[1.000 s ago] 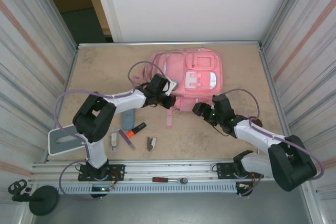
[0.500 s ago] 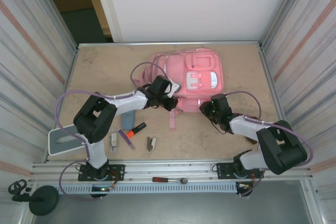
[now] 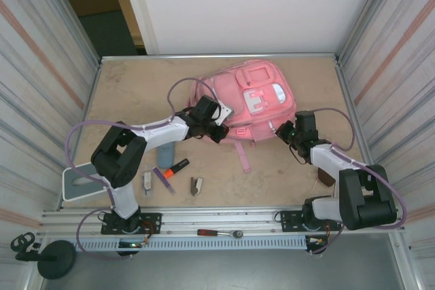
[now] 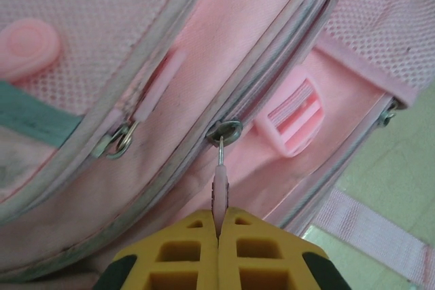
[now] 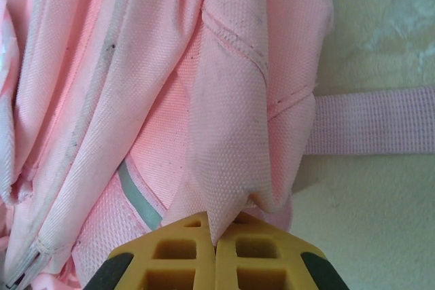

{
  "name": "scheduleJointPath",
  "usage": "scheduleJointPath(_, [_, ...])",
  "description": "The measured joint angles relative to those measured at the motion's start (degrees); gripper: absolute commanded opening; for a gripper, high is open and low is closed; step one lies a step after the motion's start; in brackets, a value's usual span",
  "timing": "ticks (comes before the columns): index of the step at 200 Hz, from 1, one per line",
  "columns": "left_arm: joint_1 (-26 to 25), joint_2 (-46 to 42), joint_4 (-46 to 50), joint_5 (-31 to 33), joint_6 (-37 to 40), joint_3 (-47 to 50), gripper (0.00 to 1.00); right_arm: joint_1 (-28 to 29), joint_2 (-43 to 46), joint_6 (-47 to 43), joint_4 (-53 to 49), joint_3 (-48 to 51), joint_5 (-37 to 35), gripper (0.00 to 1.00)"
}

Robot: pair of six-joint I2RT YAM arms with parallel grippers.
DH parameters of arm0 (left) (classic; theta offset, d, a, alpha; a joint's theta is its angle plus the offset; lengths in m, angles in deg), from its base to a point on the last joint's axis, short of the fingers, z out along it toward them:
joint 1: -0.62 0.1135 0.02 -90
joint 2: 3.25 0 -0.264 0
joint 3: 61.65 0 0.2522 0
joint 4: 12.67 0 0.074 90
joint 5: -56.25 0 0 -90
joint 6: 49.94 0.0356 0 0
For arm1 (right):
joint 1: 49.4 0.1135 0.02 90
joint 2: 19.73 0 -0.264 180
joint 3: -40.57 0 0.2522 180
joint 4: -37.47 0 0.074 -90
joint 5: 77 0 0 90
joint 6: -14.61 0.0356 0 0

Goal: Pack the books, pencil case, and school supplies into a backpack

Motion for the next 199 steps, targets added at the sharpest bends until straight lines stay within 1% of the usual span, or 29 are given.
scheduleJointPath(24, [0.2,0.0,0.2,0.0,0.1,0.0,0.0,-1.4,-2.7,-3.5,-3.1,-3.6,2.0,0.02])
scheduleJointPath(50, [0.3,-0.1,0.3,-0.1,0.1,0.0,0.0,-2.4,-5.5,-6.4,-5.5,-6.4,3.8,0.09])
scheduleJointPath(77, [0.3,-0.8,0.5,-1.1,0.0,0.0,0.0,-2.9,-6.3,-8.6,-7.1,-7.3,5.4,0.23])
scheduleJointPath(101, [0.5,-1.0,0.4,-2.5,-0.4,0.0,0.0,-3.1,-5.4,-9.4,-7.8,-7.0,7.5,0.4])
scheduleJointPath(120, [0.3,-1.0,0.4,-3.3,-0.7,0.0,0.0,-2.6,-2.5,-7.9,-6.7,-4.5,9.9,0.5])
scheduleJointPath(137, [0.0,-0.9,0.4,-3.7,-1.1,0.0,0.0,-1.2,-0.8,-5.0,-5.0,-1.7,11.6,0.56])
scheduleJointPath(149, [-0.5,-0.9,0.5,-3.7,-1.4,-0.2,0.0,0.4,-0.8,-3.5,-3.6,-0.4,11.9,0.59])
scheduleJointPath(178, [-1.3,0.3,0.5,-3.9,-2.0,-1.2,0.0,4.1,-3.5,-0.3,-0.2,0.2,11.1,0.59])
scheduleJointPath(191, [-1.6,1.2,0.5,-4.0,-2.3,-1.7,0.0,4.9,-5.3,0.8,1.4,0.2,10.7,0.55])
scheduleJointPath(199, [-1.8,1.7,0.5,-4.0,-2.4,-2.0,0.0,5.1,-6.4,1.4,2.3,0.2,10.2,0.49])
